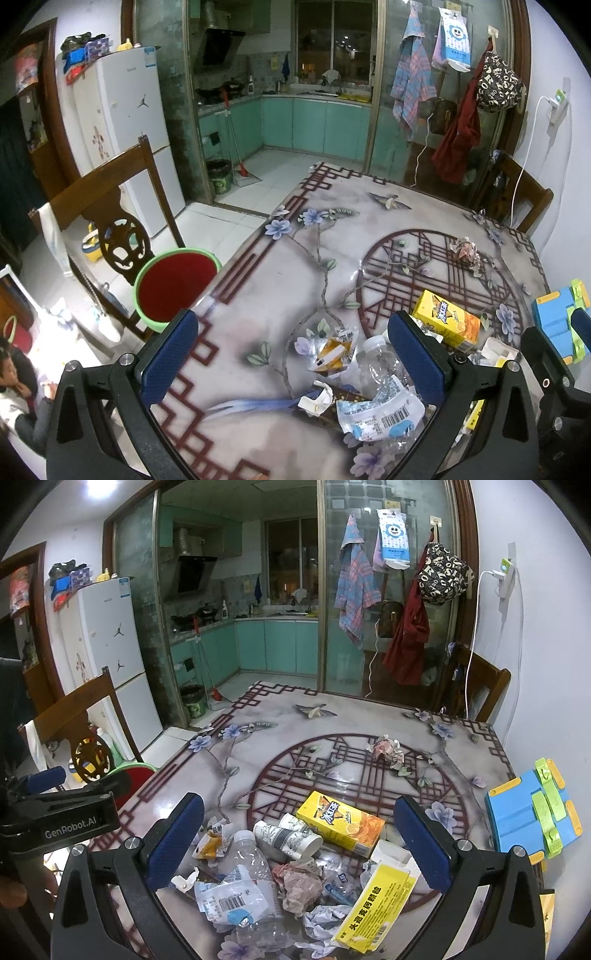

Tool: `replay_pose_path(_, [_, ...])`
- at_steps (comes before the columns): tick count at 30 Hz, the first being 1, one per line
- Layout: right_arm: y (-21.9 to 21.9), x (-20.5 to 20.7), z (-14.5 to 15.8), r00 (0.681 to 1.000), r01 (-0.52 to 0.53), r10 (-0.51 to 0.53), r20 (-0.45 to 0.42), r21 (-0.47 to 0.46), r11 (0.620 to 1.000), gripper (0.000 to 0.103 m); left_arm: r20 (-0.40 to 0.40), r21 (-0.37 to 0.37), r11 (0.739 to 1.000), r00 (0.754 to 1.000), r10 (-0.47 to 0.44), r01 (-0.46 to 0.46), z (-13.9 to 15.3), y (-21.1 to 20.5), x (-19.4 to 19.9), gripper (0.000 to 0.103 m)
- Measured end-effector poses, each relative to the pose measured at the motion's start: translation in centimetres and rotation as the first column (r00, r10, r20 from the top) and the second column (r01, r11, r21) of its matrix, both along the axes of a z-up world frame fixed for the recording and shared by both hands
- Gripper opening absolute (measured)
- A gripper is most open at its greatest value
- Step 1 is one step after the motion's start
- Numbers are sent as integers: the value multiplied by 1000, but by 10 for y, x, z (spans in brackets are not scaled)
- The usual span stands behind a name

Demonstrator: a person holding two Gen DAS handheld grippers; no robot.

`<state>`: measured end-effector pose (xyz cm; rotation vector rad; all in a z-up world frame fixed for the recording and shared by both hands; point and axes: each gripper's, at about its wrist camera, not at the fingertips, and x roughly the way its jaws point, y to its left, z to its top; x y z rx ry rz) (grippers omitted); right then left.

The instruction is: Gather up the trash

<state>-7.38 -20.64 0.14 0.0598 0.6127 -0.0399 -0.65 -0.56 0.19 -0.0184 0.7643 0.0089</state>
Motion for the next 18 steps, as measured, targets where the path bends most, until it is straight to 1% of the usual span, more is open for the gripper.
replay_pose_path(11, [-1, 0, 0, 1000, 1, -1, -1, -1, 1000, 103, 6, 5, 1000, 1000, -5, 5, -1, -1, 2, 103])
replay_pose_path(18, [-1, 0, -1, 1000, 0, 0, -1, 0, 1000, 103, 16, 25, 1000, 1000, -3, 3, 1, -5, 3, 103])
